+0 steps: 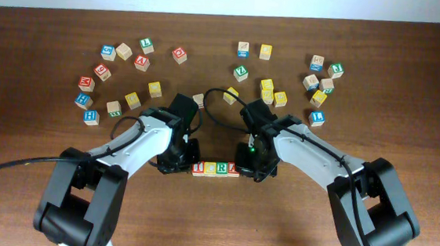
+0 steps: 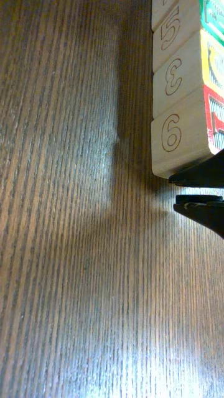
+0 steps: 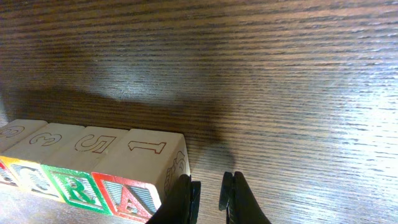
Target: Spell out ICRA
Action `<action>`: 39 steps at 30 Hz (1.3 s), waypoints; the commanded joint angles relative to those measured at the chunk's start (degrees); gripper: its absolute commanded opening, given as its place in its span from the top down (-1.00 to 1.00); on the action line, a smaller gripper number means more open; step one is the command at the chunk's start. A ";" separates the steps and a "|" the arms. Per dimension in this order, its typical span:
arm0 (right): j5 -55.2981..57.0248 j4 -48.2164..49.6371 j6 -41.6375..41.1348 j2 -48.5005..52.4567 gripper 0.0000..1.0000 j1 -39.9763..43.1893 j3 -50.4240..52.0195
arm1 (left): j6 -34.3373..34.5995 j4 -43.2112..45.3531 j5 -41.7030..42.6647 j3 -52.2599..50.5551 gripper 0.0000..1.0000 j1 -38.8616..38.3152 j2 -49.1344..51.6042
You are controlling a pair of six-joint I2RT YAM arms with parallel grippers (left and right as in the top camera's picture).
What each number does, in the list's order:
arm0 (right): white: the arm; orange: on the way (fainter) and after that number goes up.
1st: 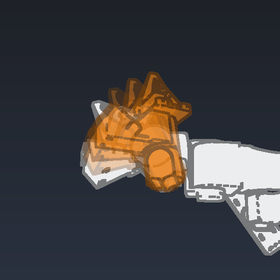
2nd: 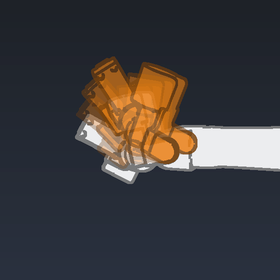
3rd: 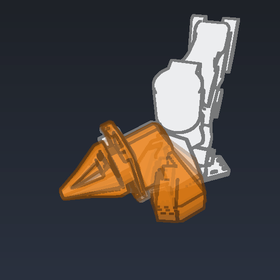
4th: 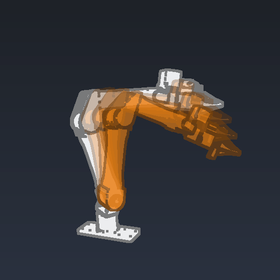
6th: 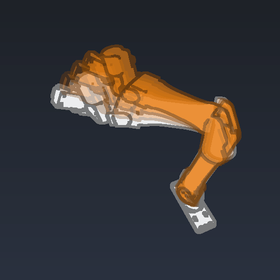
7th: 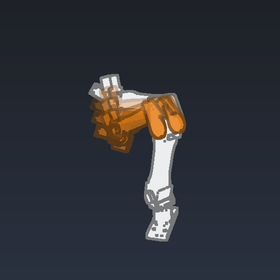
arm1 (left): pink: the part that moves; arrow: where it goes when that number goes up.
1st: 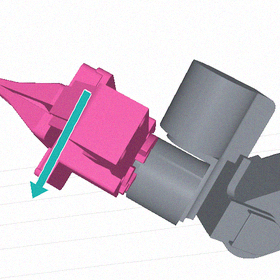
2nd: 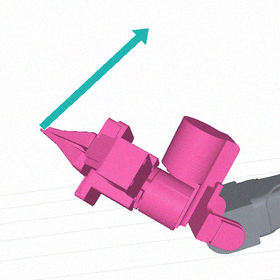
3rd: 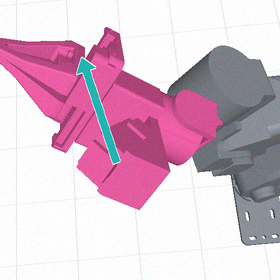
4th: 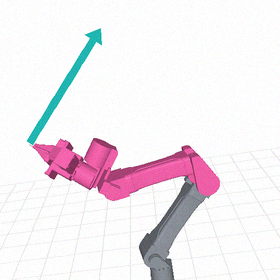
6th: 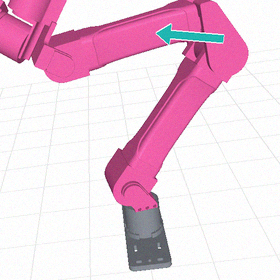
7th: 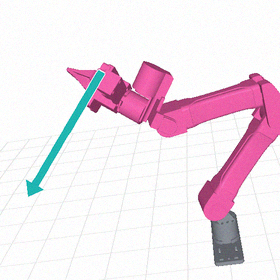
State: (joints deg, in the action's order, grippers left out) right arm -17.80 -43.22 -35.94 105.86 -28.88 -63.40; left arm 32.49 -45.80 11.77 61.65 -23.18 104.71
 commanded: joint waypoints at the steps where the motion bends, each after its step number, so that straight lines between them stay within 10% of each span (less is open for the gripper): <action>1: -1.64 0.44 -0.17 0.37 0.81 -0.42 0.46 | -2.23 0.07 0.44 -0.22 0.92 0.09 0.50; 10: 0.50 -0.11 -0.15 0.35 0.60 -0.28 0.04 | -2.23 -4.15 -4.79 2.75 0.25 1.68 0.50; 23: 11.26 -18.51 3.34 -4.24 0.40 3.28 -13.55 | -2.60 -20.83 -12.09 15.78 0.20 9.84 -2.60; 27: 12.48 -26.03 7.04 -18.29 -0.08 6.75 -14.84 | -2.60 -25.46 -12.13 17.92 -0.74 11.52 -17.25; 32: 15.10 -36.17 7.19 -43.65 -0.82 6.73 -12.28 | -2.58 -34.51 -13.25 17.84 -0.75 10.91 -38.45; 39: 14.64 -37.18 6.54 -73.68 -0.97 6.73 -3.30 | 2.40 -36.30 -13.11 7.19 -0.99 10.82 -66.03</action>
State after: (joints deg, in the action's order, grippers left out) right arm -3.88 -80.84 -29.56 37.23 -22.15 -68.27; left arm 30.76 -82.13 -0.58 74.00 -12.14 46.46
